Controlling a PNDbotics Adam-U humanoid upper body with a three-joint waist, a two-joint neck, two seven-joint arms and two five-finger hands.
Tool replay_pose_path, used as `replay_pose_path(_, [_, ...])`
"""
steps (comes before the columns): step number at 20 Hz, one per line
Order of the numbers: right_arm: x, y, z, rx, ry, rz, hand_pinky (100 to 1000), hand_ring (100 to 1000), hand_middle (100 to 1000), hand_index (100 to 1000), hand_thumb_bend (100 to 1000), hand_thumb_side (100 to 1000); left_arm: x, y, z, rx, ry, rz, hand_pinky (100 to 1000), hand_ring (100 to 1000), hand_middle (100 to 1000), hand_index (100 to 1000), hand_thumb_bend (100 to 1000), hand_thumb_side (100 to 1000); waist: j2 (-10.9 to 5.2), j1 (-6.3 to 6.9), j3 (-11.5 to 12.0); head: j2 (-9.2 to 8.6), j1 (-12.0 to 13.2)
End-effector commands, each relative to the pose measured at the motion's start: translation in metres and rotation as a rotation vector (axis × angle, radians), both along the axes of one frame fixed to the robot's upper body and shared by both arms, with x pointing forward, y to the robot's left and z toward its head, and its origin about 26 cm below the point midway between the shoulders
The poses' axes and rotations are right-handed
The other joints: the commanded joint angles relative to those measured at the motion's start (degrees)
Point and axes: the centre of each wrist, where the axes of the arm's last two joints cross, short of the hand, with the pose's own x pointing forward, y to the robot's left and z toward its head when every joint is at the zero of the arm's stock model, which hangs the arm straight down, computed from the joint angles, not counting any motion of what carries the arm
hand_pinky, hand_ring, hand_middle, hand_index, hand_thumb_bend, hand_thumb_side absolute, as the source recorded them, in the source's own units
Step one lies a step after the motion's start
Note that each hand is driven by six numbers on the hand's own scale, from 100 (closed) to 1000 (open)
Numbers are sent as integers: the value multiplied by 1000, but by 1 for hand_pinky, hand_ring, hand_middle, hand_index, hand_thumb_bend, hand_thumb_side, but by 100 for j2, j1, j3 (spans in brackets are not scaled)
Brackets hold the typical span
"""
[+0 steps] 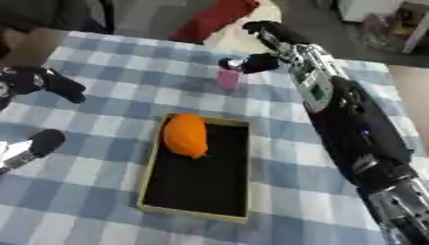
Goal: Pick up objects on the table and place them in the box.
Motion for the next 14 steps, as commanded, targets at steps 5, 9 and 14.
replay_pose_path(5, [-4, -21, 14, 23, -27, -38, 907, 891, 880, 968, 545, 710, -2, 7, 9, 4, -22, 9, 799, 727, 669, 843, 359, 725, -3, 41, 20, -10, -79])
replay_pose_path(9, [-4, -23, 12, 44, -18, -32, 906, 889, 875, 963, 530, 701, -2, 7, 9, 4, -21, 7, 800, 727, 668, 844, 356, 728, 40, 59, 34, 28, -106])
replay_pose_path(14, [-4, -24, 11, 52, 0, -22, 906, 888, 873, 962, 521, 700, -1, 7, 8, 13, -11, 1, 799, 727, 667, 846, 353, 730, 75, 63, 78, 52, -157])
